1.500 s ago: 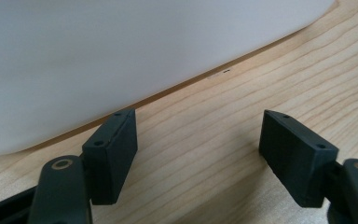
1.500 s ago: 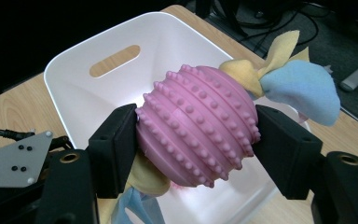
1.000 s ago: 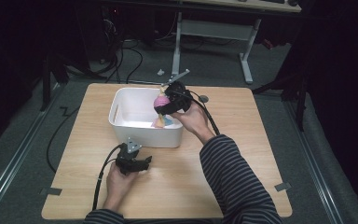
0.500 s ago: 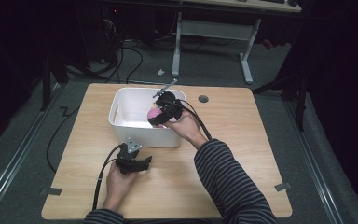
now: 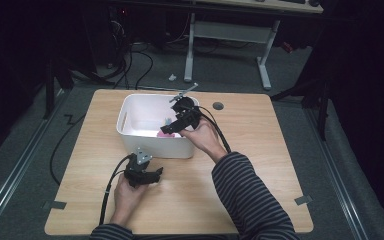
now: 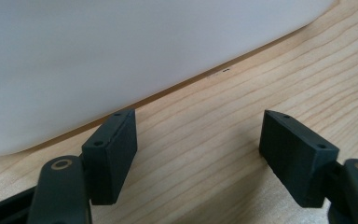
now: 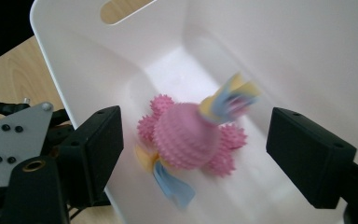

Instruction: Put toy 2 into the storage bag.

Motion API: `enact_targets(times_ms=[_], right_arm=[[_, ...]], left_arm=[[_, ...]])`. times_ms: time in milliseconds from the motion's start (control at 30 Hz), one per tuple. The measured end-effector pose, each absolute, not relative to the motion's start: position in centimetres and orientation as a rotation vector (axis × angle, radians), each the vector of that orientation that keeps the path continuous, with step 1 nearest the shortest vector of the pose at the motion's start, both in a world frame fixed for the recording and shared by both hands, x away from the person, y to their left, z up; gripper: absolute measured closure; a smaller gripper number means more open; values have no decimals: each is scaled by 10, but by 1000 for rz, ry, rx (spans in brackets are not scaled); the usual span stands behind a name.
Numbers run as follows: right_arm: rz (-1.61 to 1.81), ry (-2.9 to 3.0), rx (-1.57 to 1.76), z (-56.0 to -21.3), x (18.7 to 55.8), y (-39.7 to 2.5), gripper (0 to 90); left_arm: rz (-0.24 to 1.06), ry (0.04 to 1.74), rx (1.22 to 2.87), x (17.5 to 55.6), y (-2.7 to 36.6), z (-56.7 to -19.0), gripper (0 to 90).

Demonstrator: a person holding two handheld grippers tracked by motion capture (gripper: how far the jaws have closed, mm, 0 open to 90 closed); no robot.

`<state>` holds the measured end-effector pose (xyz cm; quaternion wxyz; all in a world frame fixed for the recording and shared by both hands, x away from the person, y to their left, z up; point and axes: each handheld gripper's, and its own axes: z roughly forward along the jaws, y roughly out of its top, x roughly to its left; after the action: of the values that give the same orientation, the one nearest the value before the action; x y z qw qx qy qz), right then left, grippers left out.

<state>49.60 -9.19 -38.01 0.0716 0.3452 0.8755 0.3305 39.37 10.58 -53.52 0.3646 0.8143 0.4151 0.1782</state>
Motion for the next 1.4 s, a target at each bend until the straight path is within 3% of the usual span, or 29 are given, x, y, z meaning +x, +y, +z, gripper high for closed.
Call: enact_targets(times_ms=[233,500,1133,1400], right_arm=[[1147,2427,1105,-375,452,-164,243],[1195,2324,1194,-382,429,-220,274],[1055,2196,1329,-406,385,-285,305],[1023,2169,1466,-462,374,-308,311]], left_arm=[[460,1068,2095,394,106,-535,279],[460,1069,2092,394,106,-535,281],[461,1069,2092,394,106,-535,281],[461,1070,2092,394,106,-535,281]])
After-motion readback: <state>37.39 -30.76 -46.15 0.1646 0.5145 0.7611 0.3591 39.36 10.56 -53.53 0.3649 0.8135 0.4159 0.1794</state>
